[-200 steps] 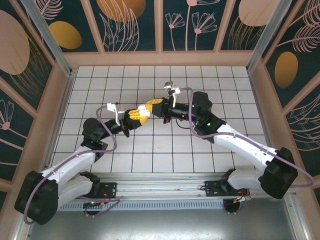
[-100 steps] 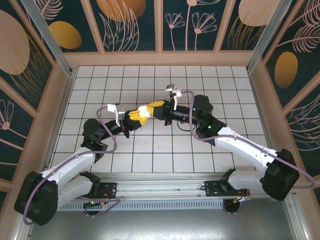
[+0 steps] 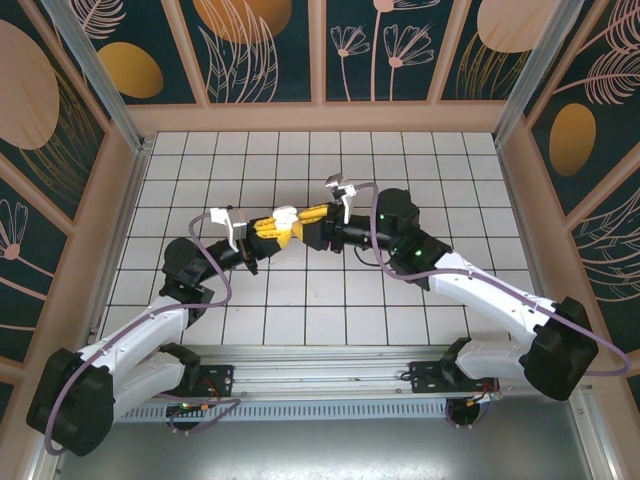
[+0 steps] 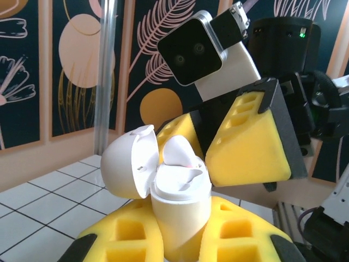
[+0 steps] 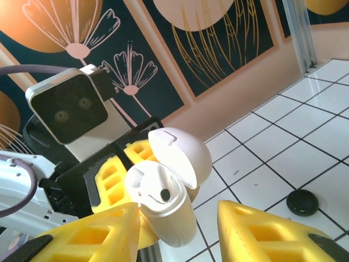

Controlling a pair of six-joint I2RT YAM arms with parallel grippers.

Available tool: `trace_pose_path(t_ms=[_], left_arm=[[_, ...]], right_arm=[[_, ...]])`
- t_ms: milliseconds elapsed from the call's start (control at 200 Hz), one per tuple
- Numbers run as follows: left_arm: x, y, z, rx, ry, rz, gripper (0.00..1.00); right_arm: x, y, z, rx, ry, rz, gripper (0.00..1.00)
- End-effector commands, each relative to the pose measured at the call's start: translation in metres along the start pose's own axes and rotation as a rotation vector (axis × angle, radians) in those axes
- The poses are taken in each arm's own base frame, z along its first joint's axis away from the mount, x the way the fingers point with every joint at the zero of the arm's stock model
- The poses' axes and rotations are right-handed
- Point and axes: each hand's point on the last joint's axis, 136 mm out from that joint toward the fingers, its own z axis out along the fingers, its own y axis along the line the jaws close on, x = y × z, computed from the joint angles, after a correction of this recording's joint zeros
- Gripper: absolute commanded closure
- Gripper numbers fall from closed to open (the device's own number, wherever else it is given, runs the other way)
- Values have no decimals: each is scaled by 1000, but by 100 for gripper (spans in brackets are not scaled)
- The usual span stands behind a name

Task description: Insert wireless bluetooth earbuds into charging case

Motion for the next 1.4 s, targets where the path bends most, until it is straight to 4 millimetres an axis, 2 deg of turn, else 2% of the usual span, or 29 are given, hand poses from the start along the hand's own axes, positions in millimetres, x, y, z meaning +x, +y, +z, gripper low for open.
trace_pose_path(t_ms=[0,90,175,240,315,385,505,691,811,976,1116,1391], left_arm=[[-7,1,-4,-40,-9,75,100],[2,8,-10,-99,26,77,100],[8,14,-18,-160,51,87,100],[12,17,-25,-203,66,97,100],[13,19,-33,-253,77,117,100],[13,19,-42,-291,80,137,100],[10,20,-52,-344,89,165,100],[9,16,-60,-365,111,191,100],[12,14,-63,-364,122,189,100],[15,12,-65,-361,132,180,100],[15,12,-65,-360,130,176,100],[15,10,-65,-349,128,177,100]], right_arm=[[-44,5,-15,72,-76,-32,59],[-63,-9,-20,145,-82,-9,59],[-75,-33,-22,225,-76,49,58],[-79,-58,-20,292,-69,108,57],[-71,-98,-12,398,-39,205,56],[-56,-134,3,493,20,285,56],[-11,-189,46,590,182,410,56],[51,-240,117,648,353,430,57],[83,-272,143,690,406,466,59],[100,-288,163,733,413,470,60],[116,-298,168,811,419,474,60],[140,-300,178,897,426,423,65]])
